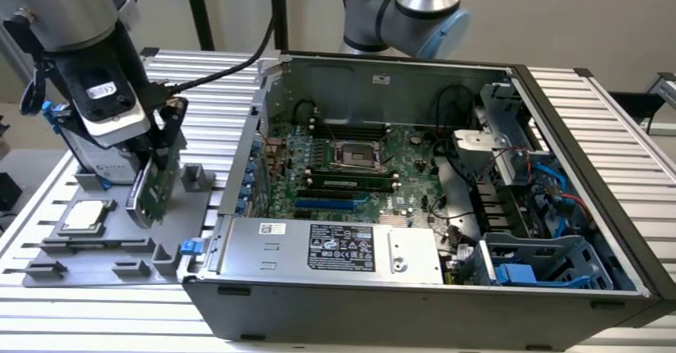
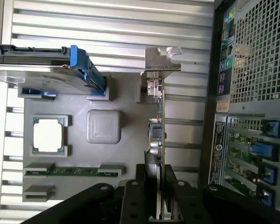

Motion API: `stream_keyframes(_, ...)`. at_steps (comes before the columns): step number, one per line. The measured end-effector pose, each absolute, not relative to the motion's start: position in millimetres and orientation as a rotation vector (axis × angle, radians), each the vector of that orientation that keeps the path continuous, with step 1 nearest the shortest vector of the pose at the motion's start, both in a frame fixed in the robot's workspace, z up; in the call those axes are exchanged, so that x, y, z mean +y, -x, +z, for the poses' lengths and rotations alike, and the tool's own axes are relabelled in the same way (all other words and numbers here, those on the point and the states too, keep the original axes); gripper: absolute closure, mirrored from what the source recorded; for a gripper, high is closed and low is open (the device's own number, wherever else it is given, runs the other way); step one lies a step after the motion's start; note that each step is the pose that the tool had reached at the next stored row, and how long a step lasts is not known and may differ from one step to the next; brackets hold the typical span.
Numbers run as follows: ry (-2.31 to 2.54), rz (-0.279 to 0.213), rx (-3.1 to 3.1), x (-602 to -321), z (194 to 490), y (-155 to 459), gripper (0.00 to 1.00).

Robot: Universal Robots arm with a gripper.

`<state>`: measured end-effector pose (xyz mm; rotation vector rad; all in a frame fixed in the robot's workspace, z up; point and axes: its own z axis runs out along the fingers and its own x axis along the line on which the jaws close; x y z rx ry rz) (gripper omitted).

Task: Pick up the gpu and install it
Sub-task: 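Pick up the gpu and move the gpu toward the slot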

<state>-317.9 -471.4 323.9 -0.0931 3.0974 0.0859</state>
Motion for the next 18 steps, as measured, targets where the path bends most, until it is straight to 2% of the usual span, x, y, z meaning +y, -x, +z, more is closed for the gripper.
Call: stream_keyframes(18,0.093,0.086,3.104,-471,406,272,0.73)
